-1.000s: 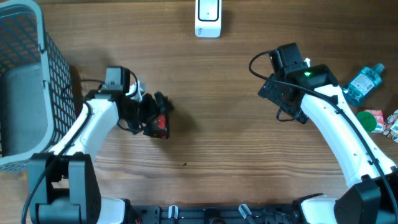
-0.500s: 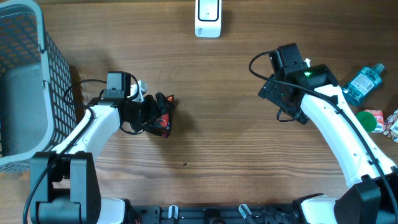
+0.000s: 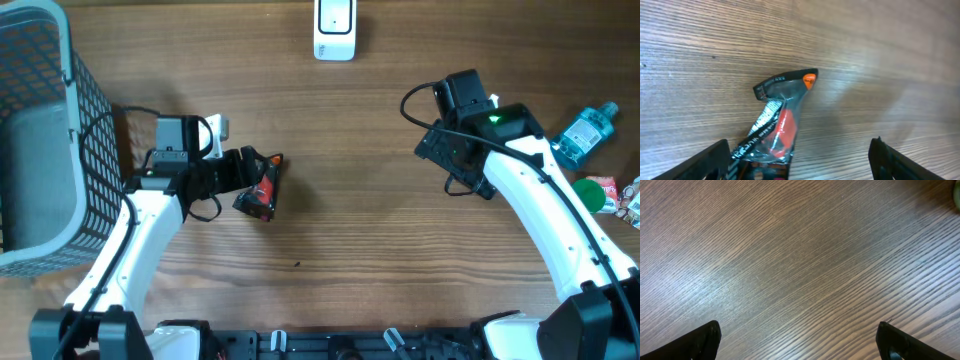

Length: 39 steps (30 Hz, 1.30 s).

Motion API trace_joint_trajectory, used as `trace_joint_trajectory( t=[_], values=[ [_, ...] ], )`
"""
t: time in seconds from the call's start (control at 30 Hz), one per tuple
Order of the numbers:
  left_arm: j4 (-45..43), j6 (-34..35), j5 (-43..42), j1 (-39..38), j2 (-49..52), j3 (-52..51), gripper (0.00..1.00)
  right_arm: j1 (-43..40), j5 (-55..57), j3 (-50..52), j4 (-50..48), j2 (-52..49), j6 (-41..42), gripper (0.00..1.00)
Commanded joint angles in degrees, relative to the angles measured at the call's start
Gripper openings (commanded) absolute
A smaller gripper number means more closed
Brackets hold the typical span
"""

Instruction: Scan the item barcode

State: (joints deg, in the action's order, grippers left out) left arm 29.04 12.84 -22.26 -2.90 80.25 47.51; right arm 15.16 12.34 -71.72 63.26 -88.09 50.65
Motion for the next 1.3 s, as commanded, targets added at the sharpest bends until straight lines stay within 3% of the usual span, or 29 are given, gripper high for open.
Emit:
trace_joint_trajectory(
  t=[0.0,0.2,0.67,0.87,1.07,1.27],
  values=[
    [-0.90,-6.69,1.29,0.00,4.55,-0.26,0.84,-0.13,-1.07,0.00,0.22,-0.59,-0.96,1.00],
    [-6.10,-6.86,0.02,0.00,9.01,-0.26,0.74,-0.13,-1.95,0.00,0.26,-0.59,-0.98,1.00],
    [-6.25,-6.88,-1.68,-6.12,15.34,-0.26,0.65,-0.13,-1.95,0.00,0.26,-0.59,-0.50,1.00],
    [-6.38,-6.40,-0.24,-6.60,15.34,-0.26,0.37,-0.13,-1.92,0.00,0.35,-0.59,-0.57,1.00],
    [-6.64,-4.87,-0.20,-6.58,15.34,-0.26,0.21,-0.13,-1.95,0.00,0.35,-0.59,-0.57,1.00],
    [-6.84,-4.68,-0.20,-6.60,15.37,-0.26,0.14,-0.13,-2.05,0.00,0.48,-0.59,-0.55,1.00]
  ],
)
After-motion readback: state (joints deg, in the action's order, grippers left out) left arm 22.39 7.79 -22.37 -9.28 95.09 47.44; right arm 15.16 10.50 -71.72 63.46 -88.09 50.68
